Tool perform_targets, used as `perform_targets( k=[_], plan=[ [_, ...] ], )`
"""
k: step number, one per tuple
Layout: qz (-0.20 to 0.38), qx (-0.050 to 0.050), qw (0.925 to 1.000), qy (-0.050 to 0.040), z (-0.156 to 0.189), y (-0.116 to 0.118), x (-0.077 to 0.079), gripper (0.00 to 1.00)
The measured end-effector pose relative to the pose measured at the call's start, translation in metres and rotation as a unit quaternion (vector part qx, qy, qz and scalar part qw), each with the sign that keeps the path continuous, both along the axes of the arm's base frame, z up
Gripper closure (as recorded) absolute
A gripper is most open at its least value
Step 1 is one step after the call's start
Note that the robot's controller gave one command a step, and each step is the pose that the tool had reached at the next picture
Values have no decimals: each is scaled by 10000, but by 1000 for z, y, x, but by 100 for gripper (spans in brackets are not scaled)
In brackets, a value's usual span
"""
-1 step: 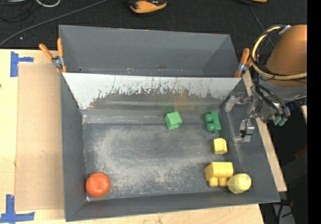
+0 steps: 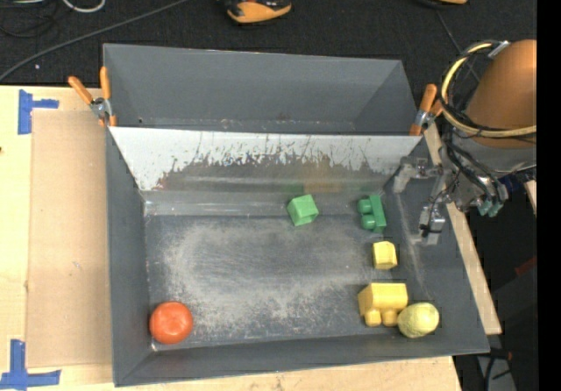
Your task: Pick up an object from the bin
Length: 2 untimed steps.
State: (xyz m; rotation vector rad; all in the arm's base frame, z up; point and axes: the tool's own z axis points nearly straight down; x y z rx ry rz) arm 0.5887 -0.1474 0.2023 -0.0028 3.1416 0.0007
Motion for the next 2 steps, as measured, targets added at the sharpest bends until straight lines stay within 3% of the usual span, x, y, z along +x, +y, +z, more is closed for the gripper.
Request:
perform_targets(
  k=[1, 2],
  plan=[
    [1376, 0, 9905, -16, -40, 5, -40, 0],
    [1346, 8, 9909, 1, -59, -5, -68, 0]
  ],
)
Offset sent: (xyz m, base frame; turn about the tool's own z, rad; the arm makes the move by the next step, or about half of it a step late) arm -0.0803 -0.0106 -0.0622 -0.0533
